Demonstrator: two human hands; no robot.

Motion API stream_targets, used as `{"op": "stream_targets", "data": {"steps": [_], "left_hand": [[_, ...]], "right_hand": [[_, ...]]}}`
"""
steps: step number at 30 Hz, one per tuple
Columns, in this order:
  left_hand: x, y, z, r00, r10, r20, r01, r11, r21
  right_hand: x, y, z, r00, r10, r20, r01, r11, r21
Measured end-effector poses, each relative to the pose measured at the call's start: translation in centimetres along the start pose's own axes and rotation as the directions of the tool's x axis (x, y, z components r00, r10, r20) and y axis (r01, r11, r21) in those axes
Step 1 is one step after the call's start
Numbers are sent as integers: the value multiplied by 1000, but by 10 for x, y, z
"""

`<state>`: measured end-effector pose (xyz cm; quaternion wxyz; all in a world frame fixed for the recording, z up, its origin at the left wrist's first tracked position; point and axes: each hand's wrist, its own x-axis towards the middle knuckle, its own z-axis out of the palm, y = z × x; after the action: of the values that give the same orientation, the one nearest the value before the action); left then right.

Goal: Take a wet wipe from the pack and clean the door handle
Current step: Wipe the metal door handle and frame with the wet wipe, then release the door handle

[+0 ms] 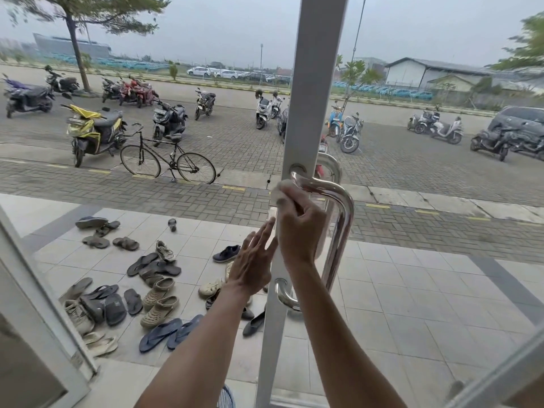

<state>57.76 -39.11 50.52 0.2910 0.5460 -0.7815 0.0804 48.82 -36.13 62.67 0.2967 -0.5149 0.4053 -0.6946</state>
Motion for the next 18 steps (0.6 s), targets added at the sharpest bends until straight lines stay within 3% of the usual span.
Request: {"op": "stream_targets", "data": {"steps": [1,2,3,5,7,11,18], "left_hand": [[0,0,0,1000,6,10,-5,1000,-3],[-1,-1,0,999,22,28,-22,1000,14],[-2,-3,0,998,40,41,-42,998,44],[-4,-7,1,998,31,58,-36,994,99],[-6,-10,0,997,1,71,-10,992,129],[-7,-13,0,996,-4,88,-9,990,143],[-10,-21,-1,998,-18,59,12,995,97]], "right_hand": [[-4,7,3,982,187,12,-186,968,168],[-3,12,5,928,364,75,-364,850,380],[3,14,5,861,481,168,-482,663,573],[18,12,0,791,544,279,-505,325,799],[33,10,-6,798,512,317,-457,174,872],[38,8,-10,811,454,370,-455,91,886],[41,17,-22,904,362,228,-306,177,935]]}}
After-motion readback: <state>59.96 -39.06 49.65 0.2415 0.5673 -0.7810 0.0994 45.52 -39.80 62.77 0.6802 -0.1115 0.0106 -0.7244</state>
